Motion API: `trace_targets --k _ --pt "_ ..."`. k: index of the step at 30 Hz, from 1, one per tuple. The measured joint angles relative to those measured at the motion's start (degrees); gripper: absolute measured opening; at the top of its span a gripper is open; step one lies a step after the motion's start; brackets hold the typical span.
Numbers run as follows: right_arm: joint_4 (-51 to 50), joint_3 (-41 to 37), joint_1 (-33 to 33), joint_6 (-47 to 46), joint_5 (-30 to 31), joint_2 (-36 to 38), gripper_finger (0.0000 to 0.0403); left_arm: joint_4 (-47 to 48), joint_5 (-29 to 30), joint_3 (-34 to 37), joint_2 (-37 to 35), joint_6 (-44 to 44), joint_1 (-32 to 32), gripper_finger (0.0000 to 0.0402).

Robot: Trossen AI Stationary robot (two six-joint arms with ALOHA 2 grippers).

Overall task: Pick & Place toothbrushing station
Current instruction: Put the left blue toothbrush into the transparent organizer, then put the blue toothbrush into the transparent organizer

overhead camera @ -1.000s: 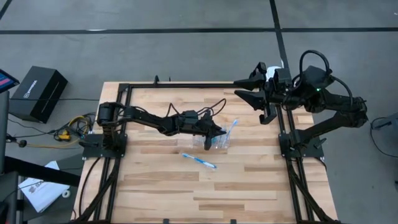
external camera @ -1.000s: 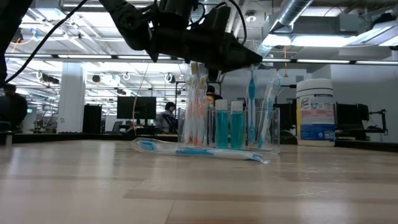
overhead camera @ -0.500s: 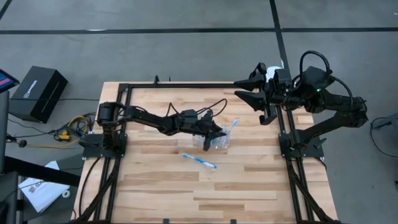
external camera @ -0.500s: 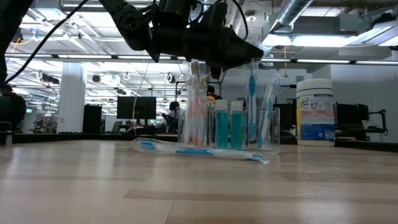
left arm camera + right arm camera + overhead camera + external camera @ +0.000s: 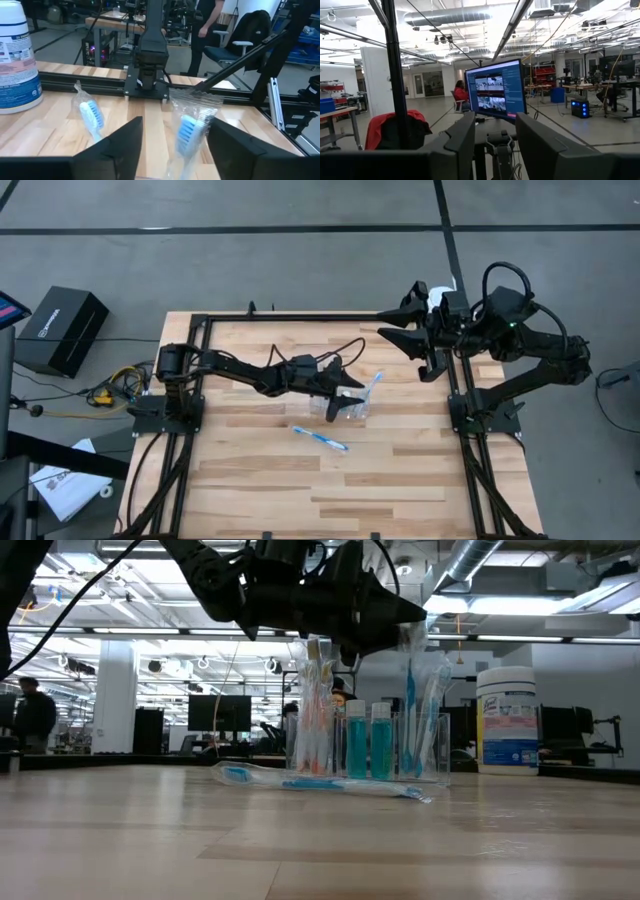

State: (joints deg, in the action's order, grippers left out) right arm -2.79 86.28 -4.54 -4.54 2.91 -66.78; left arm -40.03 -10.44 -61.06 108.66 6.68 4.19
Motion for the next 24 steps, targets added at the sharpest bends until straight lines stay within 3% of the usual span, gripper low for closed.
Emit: trace_targets --k 4,12,24 --pt "0.0 0.0 0.0 0.02 -0.04 0.0 0.0131 -1.06 0.02 0.0 0.0 0.0 0.0 0.0227" --pt "0.02 0.0 0.0 0.02 -0.04 0.0 0.0132 -6.1 -0.16 -1.14 -1.24 0.81 0.48 0.0231" --pt "2.9 -0.02 0.2 1.53 -0.01 0.11 0.0133 -3.69 -0.44 -4.7 -15.76 2.85 3.87 0.0223"
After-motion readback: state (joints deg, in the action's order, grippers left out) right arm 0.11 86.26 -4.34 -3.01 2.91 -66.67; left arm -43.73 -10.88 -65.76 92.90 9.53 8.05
